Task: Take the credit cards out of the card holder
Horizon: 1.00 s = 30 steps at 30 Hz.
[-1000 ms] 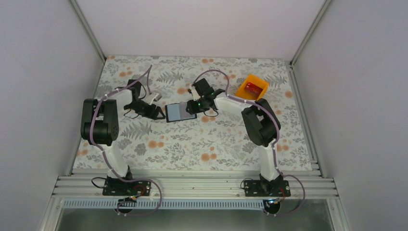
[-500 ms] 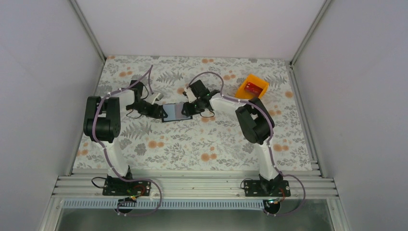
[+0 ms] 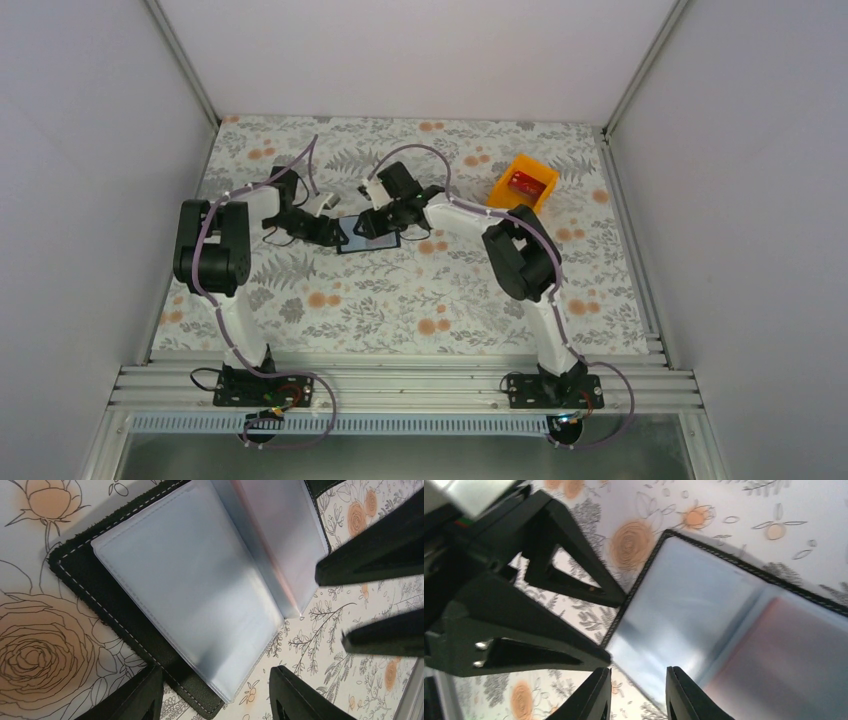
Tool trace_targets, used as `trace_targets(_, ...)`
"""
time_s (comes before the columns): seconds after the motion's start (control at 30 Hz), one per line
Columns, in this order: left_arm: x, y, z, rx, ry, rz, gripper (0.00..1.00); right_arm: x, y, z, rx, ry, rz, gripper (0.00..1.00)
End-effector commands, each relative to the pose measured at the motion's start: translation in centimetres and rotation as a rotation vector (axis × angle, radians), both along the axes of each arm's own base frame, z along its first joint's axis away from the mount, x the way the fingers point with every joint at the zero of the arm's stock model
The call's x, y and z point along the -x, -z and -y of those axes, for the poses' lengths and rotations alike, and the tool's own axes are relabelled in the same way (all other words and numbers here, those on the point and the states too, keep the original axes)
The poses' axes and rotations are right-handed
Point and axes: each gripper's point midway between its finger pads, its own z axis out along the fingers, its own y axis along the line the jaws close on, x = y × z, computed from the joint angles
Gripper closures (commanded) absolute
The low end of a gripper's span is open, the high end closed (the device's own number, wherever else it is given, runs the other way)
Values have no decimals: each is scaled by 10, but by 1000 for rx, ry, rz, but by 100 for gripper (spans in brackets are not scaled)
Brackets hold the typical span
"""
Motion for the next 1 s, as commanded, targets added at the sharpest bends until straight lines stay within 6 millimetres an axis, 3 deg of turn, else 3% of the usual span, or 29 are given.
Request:
trace_targets(0.0,-6,3,-9,-33,-10,22,46,-34,-8,32,64,180,35,68)
trace_targets(0.1,-7,3,-7,-22,-12,20,46,-44,13,64,169,265,22,65)
trace_targets(0.2,-6,4,-7,-20,-15,15,46,-33,33,68,203,244,-32,58)
trace_targets(0.3,-5,6,-6,-15,-20,7,45,-27,42,61,176,212,-66,56)
trace_targets(0.5,-9,9,-2,9,-25,-1,43,-17,47,32,120,121,-101,67)
trace_targets(0.7,-16,4,8,78,-22,34,42,1,32,6,-23,16,-159,69)
trace_targets(0.87,-19,-6,15,141,-21,43,42,3,18,-4,-96,-17,-170,71)
trace_targets(0.97,-17,-8,16,153,-18,41,52,6,2,-12,-161,-52,-169,73)
